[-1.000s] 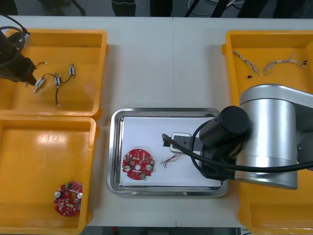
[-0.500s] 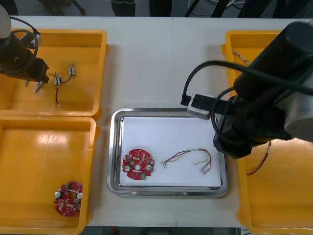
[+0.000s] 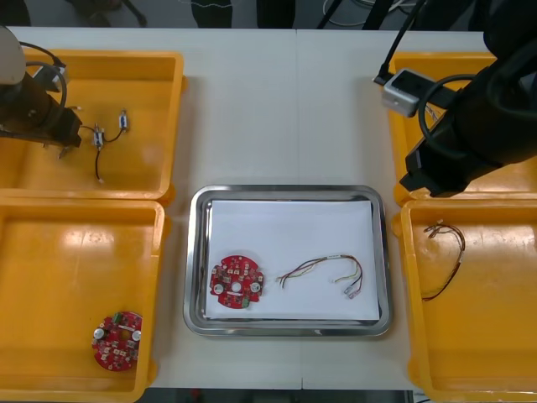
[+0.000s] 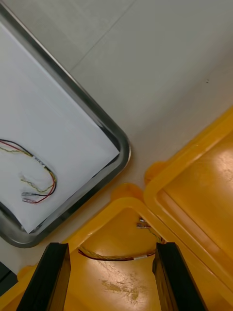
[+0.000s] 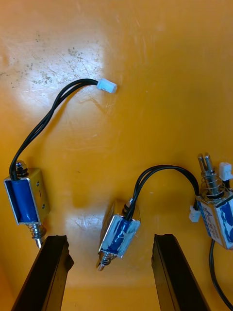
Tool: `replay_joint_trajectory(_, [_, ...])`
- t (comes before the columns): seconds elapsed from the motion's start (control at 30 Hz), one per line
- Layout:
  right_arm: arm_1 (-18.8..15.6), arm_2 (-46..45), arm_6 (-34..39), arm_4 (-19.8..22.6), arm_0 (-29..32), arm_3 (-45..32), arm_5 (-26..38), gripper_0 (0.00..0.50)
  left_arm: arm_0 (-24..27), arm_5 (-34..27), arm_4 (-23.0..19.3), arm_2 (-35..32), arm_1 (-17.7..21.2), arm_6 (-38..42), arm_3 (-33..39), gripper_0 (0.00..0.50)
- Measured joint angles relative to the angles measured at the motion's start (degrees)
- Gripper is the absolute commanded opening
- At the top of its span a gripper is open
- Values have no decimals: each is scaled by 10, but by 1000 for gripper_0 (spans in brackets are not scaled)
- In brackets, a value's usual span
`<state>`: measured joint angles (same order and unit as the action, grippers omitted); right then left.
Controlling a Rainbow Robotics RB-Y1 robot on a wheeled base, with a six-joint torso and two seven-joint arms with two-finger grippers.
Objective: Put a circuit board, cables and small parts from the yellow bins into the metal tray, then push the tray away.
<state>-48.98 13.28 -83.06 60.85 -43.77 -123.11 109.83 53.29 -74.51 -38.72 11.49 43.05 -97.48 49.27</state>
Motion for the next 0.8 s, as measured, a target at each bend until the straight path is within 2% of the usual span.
replay_joint_trajectory(0.37, [-2,-74,0,-74,0,113,0,500,0,26,-2,8,-2,0,-5,500])
replay_joint_trajectory(0.6, [-2,-104,0,-143,0,173,0,500,0,41,-8,27,-2,-1,-5,500])
replay_joint_trajectory(0.8, [-2,-128,0,-174,-2,232,0,500,-4,44,-13,33,-2,-1,-5,500])
